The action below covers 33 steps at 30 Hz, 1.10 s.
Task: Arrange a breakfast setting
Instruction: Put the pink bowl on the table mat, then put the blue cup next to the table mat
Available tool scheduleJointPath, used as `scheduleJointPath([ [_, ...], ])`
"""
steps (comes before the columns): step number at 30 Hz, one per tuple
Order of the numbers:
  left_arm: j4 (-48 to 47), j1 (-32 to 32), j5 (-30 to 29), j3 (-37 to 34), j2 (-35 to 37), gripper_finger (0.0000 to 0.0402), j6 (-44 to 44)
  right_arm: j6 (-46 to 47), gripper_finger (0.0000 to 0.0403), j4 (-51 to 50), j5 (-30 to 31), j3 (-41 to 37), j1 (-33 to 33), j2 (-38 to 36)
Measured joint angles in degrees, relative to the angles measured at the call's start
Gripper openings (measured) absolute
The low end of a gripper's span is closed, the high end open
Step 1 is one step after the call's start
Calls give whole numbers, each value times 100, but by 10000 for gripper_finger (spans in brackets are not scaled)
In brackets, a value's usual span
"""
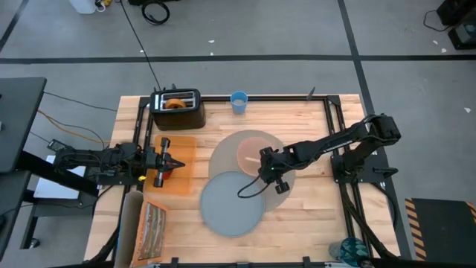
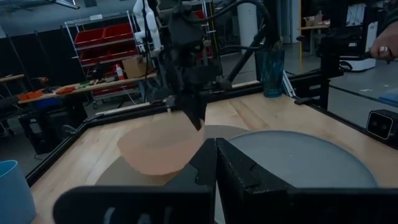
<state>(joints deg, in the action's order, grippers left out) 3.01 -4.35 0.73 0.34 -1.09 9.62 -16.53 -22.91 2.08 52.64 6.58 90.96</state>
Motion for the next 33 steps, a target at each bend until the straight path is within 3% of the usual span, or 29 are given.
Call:
scheduleJointPath([
  [7,-4,1,-4,1,-82,9,-1,178,27,82,100,-17,-13,193],
  [22,-7,-1,-2,2,-94,9,-1,179,112,432,266,10,140,-45],
  [28,-7,-1,-2,0,-94,9,-1,276,147,356,646,527,392,-493],
  [33,-7,-1,-1,2,-94,9,-1,1140,171,297,875,1195,750,-682],
])
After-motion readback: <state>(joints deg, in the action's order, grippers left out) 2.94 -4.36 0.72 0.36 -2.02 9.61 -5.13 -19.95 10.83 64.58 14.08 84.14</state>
